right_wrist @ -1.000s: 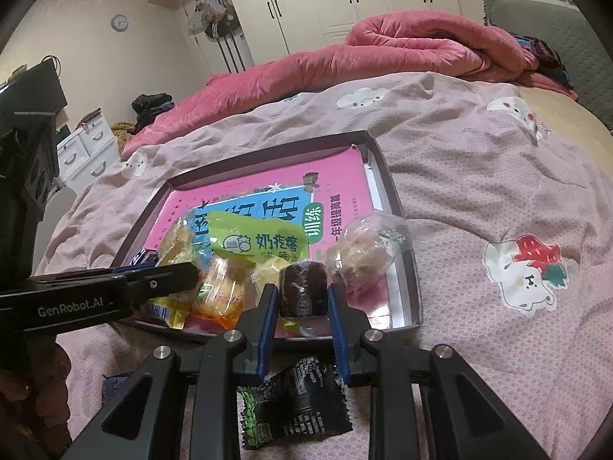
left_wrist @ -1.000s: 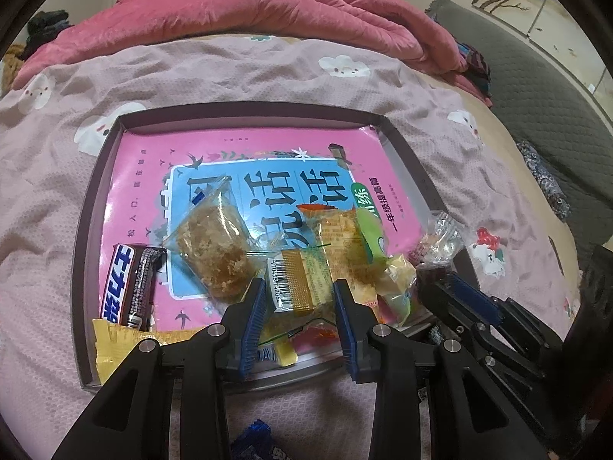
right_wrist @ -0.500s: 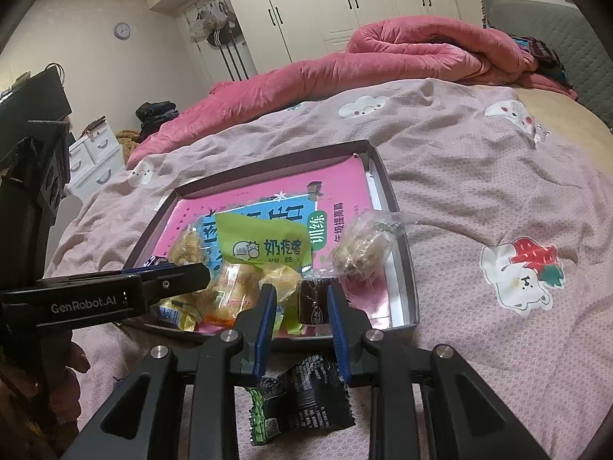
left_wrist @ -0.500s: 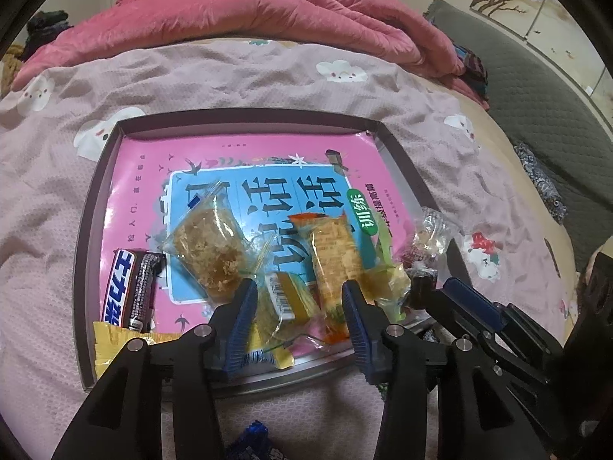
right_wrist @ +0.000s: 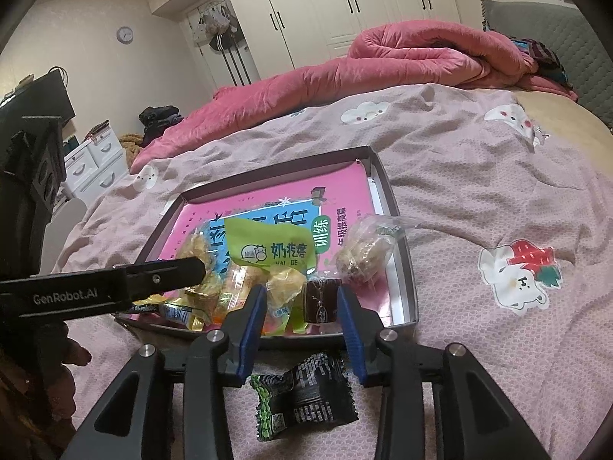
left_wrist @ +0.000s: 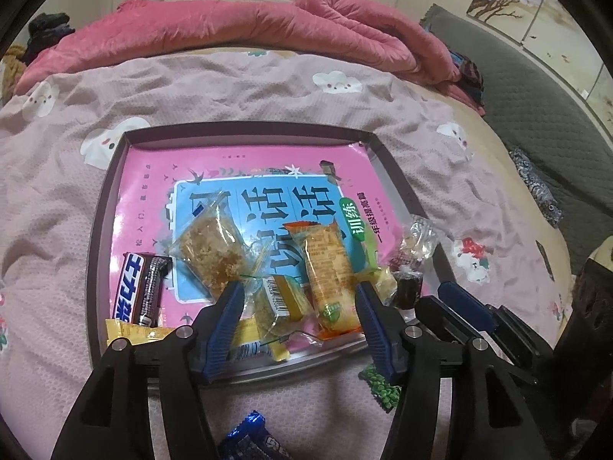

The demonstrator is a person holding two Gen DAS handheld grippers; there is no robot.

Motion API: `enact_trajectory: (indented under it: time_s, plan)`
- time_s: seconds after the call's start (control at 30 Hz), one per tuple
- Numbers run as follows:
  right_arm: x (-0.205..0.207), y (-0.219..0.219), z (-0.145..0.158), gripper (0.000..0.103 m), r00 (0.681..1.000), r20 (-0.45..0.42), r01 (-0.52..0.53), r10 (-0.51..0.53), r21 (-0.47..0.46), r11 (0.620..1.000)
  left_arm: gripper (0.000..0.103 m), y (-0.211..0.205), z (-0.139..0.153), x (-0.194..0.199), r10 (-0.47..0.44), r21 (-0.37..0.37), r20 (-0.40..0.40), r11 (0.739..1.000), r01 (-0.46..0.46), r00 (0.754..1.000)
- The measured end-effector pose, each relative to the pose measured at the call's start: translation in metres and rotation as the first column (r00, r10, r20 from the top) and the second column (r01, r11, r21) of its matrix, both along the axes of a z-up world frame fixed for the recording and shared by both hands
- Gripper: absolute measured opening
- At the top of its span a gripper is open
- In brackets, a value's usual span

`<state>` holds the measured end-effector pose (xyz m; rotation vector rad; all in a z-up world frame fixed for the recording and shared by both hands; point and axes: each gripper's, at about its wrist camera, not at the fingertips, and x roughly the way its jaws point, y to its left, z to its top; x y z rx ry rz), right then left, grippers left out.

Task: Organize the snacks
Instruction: 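Lower both snacks into the tray and open both grippers, then withdraw both grippers from the tray toward the blue Oreo packet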

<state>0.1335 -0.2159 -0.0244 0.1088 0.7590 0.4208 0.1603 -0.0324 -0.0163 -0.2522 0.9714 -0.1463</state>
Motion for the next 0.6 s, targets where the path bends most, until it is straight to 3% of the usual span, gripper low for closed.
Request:
enact_trajectory:
  time_s: [0.4,0.6]
  plan:
    - [-0.006,-0.002,0.005,0.047,1.000,0.019,0.001,-0.001,-0.002,1.000,0.075,0.005,0.013,-0.010,0.015,0.007,0.020,1.000,-0.015,1.000]
    - [-0.009,-0.003,0.009,0.051,1.000,0.027,0.005,-0.005,0.000,1.000,0.075,0.011,0.017,-0.015,0.030,0.005,0.019,1.000,-0.030,0.999]
